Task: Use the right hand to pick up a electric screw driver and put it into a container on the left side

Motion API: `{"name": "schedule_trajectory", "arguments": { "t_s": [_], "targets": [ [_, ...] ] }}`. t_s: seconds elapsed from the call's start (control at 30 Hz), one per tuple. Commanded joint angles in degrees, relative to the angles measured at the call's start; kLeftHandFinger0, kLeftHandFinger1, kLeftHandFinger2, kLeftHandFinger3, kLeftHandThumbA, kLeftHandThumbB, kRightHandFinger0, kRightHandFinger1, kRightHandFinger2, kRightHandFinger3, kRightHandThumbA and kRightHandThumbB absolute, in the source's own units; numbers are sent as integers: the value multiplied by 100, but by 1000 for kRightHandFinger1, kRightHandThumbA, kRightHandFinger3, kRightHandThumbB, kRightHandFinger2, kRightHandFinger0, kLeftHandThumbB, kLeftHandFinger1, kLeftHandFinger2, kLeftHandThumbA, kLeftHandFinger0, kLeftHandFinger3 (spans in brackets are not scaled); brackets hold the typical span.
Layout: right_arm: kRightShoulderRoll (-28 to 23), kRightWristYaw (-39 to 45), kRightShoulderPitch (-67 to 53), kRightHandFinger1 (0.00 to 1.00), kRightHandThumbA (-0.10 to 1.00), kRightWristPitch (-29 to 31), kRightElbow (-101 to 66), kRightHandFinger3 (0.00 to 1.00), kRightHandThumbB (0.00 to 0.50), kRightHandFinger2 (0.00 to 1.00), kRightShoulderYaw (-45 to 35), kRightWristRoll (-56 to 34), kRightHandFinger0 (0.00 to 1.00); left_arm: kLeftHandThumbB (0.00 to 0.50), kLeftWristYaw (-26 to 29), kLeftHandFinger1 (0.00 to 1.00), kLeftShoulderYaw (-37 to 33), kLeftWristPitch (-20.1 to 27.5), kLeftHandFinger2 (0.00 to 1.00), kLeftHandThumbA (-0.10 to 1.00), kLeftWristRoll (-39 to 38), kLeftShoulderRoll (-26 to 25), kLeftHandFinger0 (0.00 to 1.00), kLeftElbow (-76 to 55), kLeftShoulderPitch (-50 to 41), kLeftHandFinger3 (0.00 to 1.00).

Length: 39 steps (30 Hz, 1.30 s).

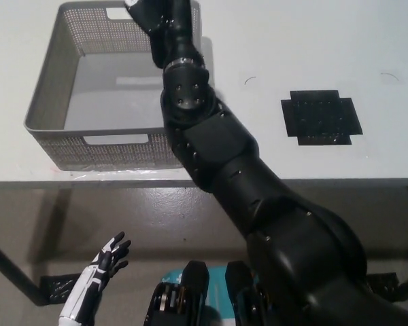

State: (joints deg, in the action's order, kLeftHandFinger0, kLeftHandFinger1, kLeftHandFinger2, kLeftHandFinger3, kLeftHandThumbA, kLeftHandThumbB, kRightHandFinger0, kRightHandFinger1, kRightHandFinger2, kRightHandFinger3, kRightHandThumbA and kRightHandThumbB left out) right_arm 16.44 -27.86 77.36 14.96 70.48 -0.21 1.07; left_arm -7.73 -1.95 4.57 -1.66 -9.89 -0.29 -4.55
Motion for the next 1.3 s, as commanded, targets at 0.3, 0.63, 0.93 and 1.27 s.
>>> {"name": "schedule_trajectory", "arguments": {
  "t_s": [0.3,0.63,0.93,1.27],
  "targets": [
    [72,115,-188,135,-100,176,678,512,127,589,138,155,0,33,-82,1000,-41,-116,1000,1000,169,-212,1000,-278,115,1000],
    [-8,96,-621,234,-100,160,859,714,116,673,290,243,0,31,-135,1000,-134,-147,1000,1000,268,-282,1000,-316,187,1000],
    [-166,784,-747,784,412,407,806,940,249,972,136,36,615,23,-216,1000,-181,-248,1000,1000,254,-317,1000,-355,220,1000],
    [-374,1703,-762,1000,917,379,766,1000,424,1000,222,92,1000,41,-283,1000,-245,-251,1000,1000,304,-397,1000,-313,239,1000]
  ]
}}
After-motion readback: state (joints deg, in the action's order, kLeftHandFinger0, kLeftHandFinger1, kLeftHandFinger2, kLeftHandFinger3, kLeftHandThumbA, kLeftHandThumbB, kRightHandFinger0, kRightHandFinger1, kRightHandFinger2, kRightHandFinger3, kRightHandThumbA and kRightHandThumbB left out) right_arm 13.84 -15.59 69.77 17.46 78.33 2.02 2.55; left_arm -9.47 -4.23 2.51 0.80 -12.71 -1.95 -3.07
